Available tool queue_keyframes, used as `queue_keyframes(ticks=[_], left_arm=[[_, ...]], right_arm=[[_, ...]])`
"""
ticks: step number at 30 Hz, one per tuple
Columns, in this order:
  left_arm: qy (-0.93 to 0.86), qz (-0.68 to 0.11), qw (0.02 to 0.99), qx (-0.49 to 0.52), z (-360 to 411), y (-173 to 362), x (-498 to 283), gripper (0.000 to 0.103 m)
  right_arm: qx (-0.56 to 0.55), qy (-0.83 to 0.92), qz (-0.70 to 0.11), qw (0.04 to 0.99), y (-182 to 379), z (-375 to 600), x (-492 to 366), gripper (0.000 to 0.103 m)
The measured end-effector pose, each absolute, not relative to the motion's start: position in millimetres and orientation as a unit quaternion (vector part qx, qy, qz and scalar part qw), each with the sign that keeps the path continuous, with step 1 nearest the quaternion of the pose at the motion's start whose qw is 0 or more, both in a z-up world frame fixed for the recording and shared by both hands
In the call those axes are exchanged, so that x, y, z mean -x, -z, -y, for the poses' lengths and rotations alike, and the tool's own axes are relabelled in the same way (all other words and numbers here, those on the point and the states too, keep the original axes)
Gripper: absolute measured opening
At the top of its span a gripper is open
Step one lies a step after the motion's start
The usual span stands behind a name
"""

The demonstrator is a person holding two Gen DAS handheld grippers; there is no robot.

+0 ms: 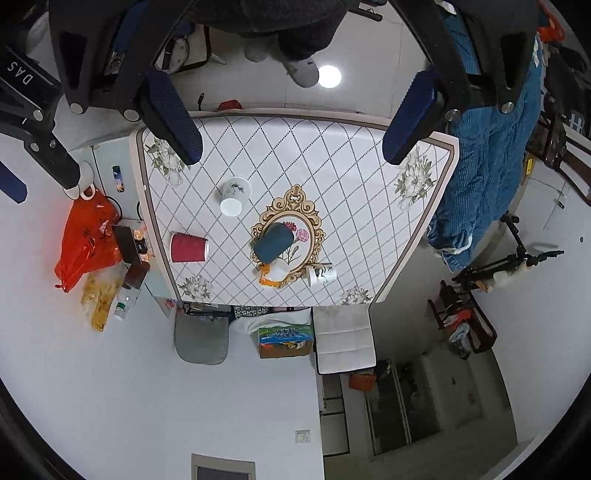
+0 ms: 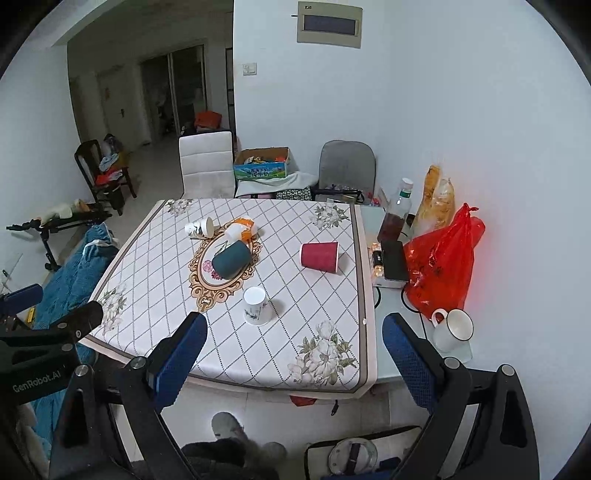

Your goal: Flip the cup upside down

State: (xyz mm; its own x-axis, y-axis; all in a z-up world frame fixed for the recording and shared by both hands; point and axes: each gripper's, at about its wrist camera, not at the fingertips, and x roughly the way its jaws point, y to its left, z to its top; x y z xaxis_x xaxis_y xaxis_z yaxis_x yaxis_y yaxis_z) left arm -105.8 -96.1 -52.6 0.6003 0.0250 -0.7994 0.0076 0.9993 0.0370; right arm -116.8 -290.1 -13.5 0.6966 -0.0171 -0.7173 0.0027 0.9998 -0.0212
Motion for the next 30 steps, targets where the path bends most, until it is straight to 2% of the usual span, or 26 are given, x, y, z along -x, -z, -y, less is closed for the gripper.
queue_keyframes(ticks=[30], left_arm=[[0.000, -0.450, 0.893, -0.024, 96, 56, 108, 0.100]], right_arm=[[-0.004, 0.005, -0.402, 0.916, 29, 292, 101, 0.098]])
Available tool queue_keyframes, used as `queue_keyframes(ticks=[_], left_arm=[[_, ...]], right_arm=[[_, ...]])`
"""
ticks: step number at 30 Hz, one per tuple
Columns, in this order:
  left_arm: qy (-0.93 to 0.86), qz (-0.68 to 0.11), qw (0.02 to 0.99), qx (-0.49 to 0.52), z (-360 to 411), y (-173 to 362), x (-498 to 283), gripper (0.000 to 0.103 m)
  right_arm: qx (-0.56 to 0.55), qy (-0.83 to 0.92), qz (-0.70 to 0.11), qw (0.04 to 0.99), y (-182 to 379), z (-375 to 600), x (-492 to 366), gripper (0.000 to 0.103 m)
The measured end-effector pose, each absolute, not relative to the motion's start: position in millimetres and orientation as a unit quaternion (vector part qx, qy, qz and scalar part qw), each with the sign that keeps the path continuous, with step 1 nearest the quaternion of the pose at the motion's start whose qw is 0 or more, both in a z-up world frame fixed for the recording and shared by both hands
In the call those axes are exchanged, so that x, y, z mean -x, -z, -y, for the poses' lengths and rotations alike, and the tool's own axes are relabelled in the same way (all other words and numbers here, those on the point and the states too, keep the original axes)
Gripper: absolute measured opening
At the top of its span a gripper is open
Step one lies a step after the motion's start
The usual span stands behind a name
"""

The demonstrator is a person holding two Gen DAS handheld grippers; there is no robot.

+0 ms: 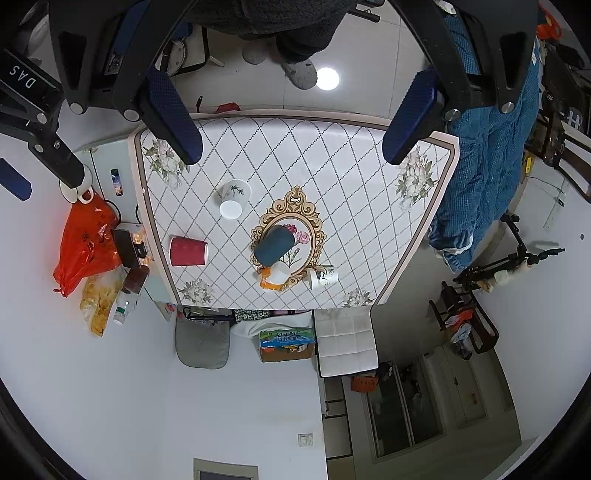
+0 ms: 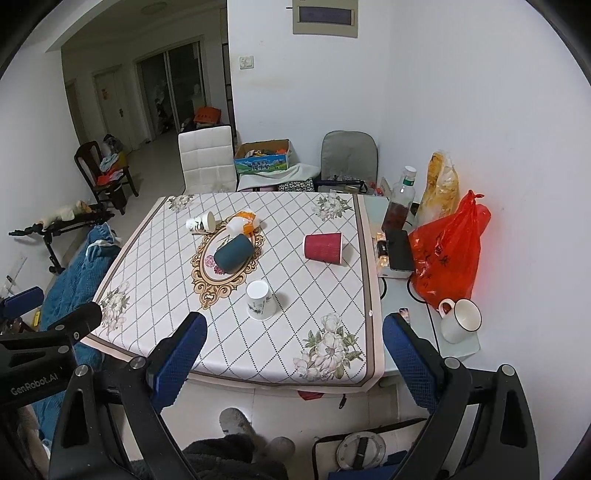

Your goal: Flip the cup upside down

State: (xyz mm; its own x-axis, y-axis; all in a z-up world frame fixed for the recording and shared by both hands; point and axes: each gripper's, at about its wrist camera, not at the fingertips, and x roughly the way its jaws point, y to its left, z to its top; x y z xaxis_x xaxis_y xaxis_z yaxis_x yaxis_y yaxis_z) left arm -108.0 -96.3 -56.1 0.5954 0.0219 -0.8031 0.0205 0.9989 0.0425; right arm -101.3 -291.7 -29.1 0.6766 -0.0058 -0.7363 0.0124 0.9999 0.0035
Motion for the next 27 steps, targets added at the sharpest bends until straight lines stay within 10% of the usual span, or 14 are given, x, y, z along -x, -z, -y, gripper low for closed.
queue_keyframes(ticks=[27], left_arm=[[0.001, -0.449, 0.893, -0.025, 93.8, 57.1, 106.8, 0.100]], right_arm=[[-0.016, 0.003, -0.410, 0.912, 31.5, 285.9, 104.2, 0.098]])
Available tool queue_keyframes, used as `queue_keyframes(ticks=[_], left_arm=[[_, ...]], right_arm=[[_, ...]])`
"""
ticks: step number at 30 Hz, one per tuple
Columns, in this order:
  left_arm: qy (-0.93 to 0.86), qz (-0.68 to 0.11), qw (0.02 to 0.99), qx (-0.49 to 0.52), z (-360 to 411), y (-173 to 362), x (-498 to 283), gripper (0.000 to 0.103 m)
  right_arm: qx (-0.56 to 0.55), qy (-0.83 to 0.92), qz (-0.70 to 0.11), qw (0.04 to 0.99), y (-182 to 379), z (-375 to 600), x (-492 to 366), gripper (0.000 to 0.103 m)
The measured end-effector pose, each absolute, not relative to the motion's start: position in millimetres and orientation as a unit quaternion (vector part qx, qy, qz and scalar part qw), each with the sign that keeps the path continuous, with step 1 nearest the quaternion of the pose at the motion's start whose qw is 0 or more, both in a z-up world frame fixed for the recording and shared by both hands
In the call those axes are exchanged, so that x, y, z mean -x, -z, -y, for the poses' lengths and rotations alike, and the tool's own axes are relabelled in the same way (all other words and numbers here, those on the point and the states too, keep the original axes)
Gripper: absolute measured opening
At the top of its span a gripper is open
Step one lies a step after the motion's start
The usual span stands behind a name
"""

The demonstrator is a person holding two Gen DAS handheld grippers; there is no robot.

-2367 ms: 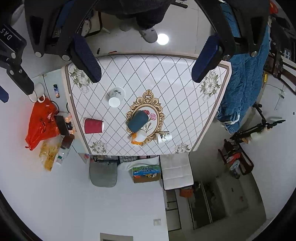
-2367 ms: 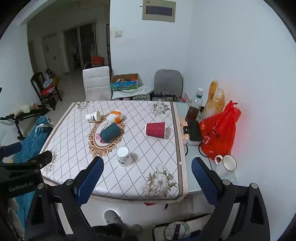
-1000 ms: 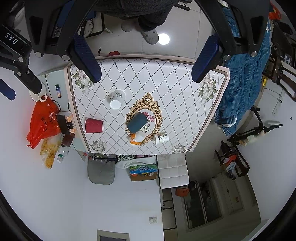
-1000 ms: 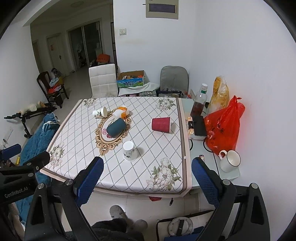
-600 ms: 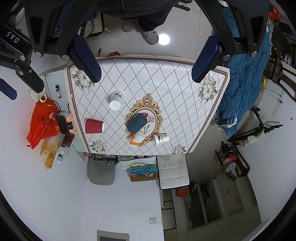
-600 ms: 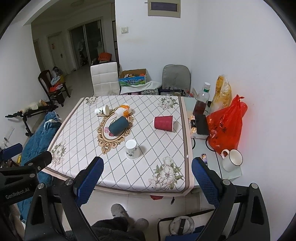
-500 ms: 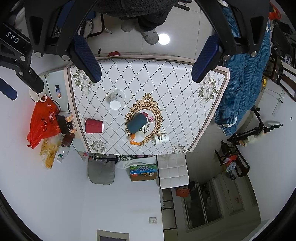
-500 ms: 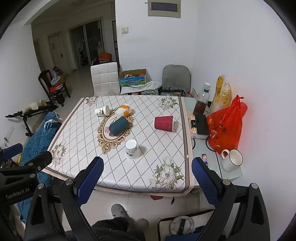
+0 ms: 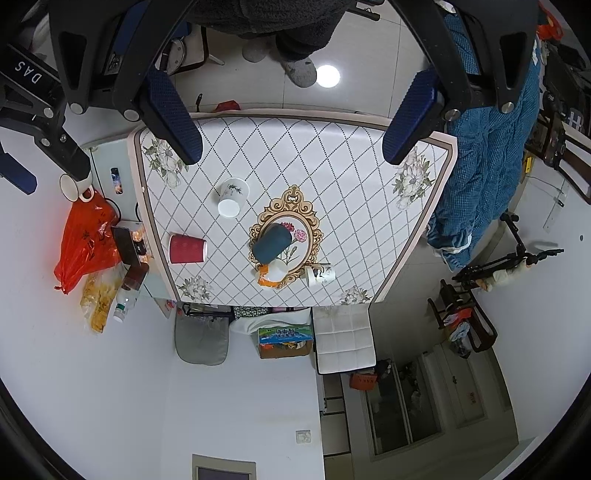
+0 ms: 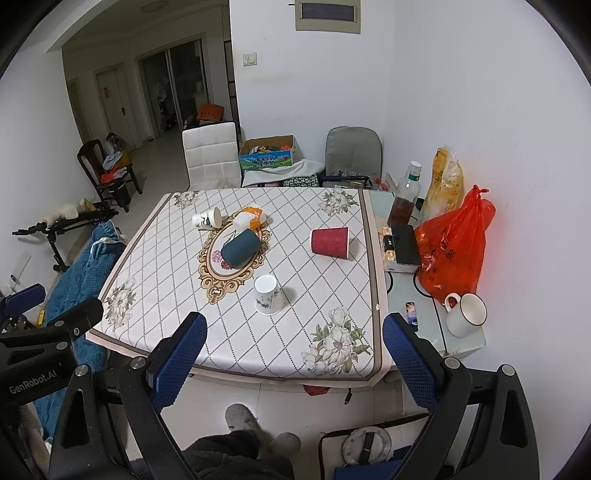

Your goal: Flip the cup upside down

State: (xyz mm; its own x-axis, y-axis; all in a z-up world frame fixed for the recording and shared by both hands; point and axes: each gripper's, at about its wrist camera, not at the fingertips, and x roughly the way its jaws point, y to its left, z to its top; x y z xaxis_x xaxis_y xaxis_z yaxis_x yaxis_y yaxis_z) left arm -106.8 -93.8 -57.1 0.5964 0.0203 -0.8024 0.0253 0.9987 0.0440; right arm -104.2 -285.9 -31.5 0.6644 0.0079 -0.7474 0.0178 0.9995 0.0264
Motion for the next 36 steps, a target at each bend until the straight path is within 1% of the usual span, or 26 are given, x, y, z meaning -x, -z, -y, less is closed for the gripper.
queue_keyframes(ticks=[36], left_arm=[[0.002, -0.447, 0.894, -0.024, 90, 55, 108, 0.100]], right_arm=[[-0.022, 0.001, -0.413, 0.910, 32, 287, 121, 0.098]])
